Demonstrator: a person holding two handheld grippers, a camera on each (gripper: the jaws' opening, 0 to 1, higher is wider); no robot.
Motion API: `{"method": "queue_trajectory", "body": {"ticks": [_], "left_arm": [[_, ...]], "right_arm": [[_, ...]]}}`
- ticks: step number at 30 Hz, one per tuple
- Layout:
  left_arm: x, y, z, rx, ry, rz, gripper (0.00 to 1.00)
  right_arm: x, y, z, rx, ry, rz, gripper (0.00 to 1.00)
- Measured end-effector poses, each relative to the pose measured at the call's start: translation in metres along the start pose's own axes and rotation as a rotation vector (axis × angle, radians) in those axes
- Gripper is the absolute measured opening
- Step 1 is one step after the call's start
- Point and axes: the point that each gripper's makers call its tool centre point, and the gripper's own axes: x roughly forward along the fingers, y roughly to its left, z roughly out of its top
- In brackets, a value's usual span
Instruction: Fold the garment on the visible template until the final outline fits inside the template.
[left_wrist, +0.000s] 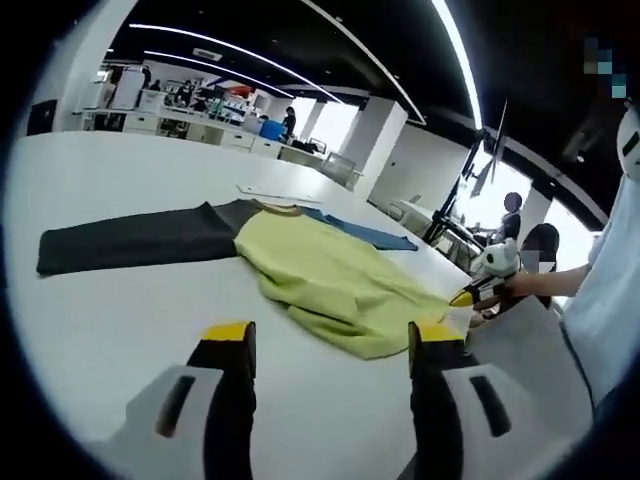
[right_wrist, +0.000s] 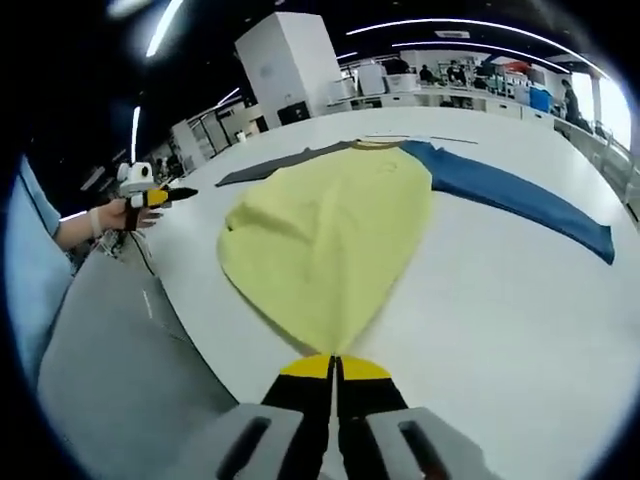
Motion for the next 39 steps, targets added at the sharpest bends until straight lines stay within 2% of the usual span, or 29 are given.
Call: {"method": "queue_trajectory", "body": {"ticks": [3,5,8,10,14,16,19,23,26,28,32,34,35,39], "left_arm": [[0.016,0.001,-0.016,-0.029,0.043,-0.001,0.43],[0.028,0.000,-0.022,-0.022,0.066,0.008,0.42],[0.045,0.001,-0.027,-0.032,0.080,0.017,0.44],[0.055,0.002,-0.027,-0.058,0.083,0.020,0.41],[0.069,0.015,-0.021,-0.093,0.067,0.077,0.37],[0.072,0.026,-0.021,-0.158,0.071,0.141,0.39],[0.074,0.027,-0.020,-0.152,0.069,0.127,0.34],[0.077,0.029,-0.021,-0.161,0.075,0.143,0.32],[0.078,0.032,-0.026,-0.197,0.089,0.161,0.27],[0.079,0.034,-0.028,-0.246,0.085,0.170,0.22],[0.085,0.036,-0.031,-0.265,0.085,0.180,0.12],[0.086,0.035,-0.033,-0.286,0.090,0.179,0.00],[0.086,0.034,-0.035,-0.315,0.094,0.181,0.00],[0.087,0.021,-0.019,-0.349,0.018,0.144,0.00]], "right_arm": [[0.001,0.001,0.000,-0.009,0.007,0.003,0.00],[0.001,0.001,0.000,-0.010,0.008,0.004,0.00],[0.001,0.001,0.000,-0.007,0.008,0.004,0.00],[0.001,0.000,0.000,-0.003,0.008,0.006,0.00],[0.001,0.000,0.001,-0.002,0.006,0.006,0.00],[0.000,0.000,0.000,0.002,0.004,0.007,0.00],[0.001,-0.001,0.000,0.007,0.002,0.006,0.00],[0.000,-0.001,0.000,0.009,-0.001,0.006,0.00],[0.001,-0.001,-0.001,0.011,0.001,0.006,0.00],[0.001,-0.001,-0.001,0.015,0.001,0.007,0.00],[0.001,-0.001,-0.001,0.016,0.000,0.006,0.00],[0.001,-0.001,-0.001,0.017,-0.002,0.004,0.00],[0.001,-0.001,-0.001,0.020,-0.002,0.004,0.00],[0.001,-0.001,-0.001,0.019,-0.006,0.002,0.00]]}}
